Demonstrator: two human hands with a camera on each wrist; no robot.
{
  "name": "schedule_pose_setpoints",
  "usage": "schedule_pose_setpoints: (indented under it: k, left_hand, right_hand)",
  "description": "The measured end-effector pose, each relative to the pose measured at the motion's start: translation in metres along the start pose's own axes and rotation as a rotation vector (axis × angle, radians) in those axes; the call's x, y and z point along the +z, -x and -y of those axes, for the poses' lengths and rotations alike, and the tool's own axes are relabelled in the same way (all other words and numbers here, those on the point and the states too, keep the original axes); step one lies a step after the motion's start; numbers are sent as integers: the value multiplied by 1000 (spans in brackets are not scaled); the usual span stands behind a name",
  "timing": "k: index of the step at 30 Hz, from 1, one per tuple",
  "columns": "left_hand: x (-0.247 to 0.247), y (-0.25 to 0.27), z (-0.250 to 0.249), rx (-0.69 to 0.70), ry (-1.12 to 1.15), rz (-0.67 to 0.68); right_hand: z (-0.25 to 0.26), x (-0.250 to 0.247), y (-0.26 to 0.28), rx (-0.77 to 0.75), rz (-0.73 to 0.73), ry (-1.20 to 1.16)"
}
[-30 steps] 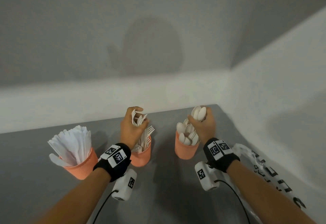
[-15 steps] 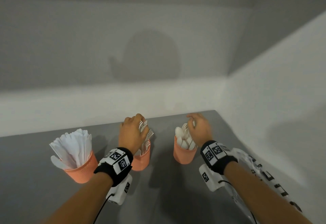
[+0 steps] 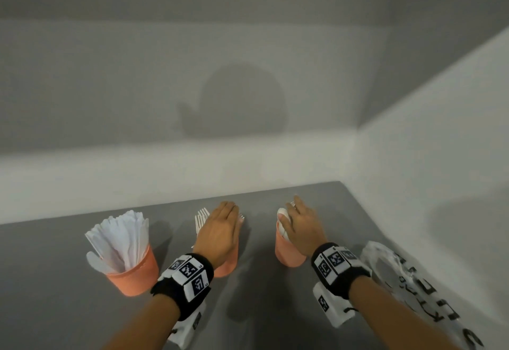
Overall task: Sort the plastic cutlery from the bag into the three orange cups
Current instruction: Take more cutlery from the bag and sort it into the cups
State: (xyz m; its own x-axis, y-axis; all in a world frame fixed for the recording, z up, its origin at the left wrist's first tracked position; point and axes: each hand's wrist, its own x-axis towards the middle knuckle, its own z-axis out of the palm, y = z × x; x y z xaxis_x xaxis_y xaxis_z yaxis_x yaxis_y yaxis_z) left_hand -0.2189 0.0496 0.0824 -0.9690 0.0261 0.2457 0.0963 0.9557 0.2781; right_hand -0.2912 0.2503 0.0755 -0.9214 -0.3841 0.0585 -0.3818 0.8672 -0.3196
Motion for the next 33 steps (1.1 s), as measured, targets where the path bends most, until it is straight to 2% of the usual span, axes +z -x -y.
schedule_pose_setpoints:
  k: [4,8,12,16,21,29,33]
  left_hand:
    - [-2,4,0,-83,-50,62]
    - [7,13,1,-144,-129,174]
    - [11,17,0,-191,-114,85]
    - [15,11,-3,-172,-96,129]
    - [13,8,-8,-270,-73,99]
    - [12,5,-15,-325,-101,172]
    - [7,2,-16,-342,-68,225]
  right_hand:
    - [-1,-6,-2,13,-69,-55]
    - [-3,-1,-5,-11,41,29]
    - [-6,-4,-10,-9,19,61]
    - [-6,-1,-14,-11,67,83]
    - [-5,-1,-13,-10,108,70]
    - [-7,-3,-13,-35,151,172]
    - [-6,-6,-15,-15,218,162]
